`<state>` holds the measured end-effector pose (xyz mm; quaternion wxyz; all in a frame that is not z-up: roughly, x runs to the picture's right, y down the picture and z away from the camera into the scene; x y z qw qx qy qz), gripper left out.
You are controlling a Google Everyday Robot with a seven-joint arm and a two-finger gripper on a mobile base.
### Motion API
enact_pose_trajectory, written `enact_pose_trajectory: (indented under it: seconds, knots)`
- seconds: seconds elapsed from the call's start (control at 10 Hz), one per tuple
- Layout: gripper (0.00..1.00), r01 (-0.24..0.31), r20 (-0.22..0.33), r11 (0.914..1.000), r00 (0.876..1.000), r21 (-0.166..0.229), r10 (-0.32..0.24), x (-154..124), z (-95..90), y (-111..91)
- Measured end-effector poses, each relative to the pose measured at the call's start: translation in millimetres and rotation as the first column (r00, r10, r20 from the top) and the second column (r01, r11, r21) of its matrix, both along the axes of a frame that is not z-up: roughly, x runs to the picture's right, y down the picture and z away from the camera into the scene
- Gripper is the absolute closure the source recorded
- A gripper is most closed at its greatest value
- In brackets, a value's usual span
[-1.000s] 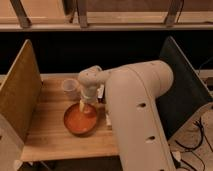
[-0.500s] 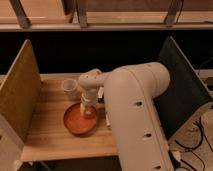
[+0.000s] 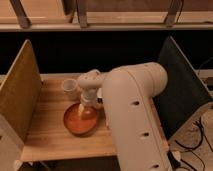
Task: Drag the ceramic bowl in a circle
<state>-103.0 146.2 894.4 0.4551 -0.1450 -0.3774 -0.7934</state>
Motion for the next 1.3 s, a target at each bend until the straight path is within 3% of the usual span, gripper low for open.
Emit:
enact_pose_trajectory:
  seconds: [0.1, 0.3, 0.9, 1.3]
  knots:
    - [0.23, 0.016, -0.013, 0.9999, 1.000, 0.004, -0.016, 3.4, -1.1, -0.8]
    - [0.42, 0.054, -0.018, 0.9985, 0.998, 0.011, -0.054, -0.3, -3.4, -0.4]
    - [0.98, 0.062, 0.012, 0.9964, 0.998, 0.059, -0.062, -16.6, -5.4, -13.6]
    - [1.00, 0.097, 0.042, 0.9887, 0.994, 0.114, -0.102, -42.0, 2.5, -38.3]
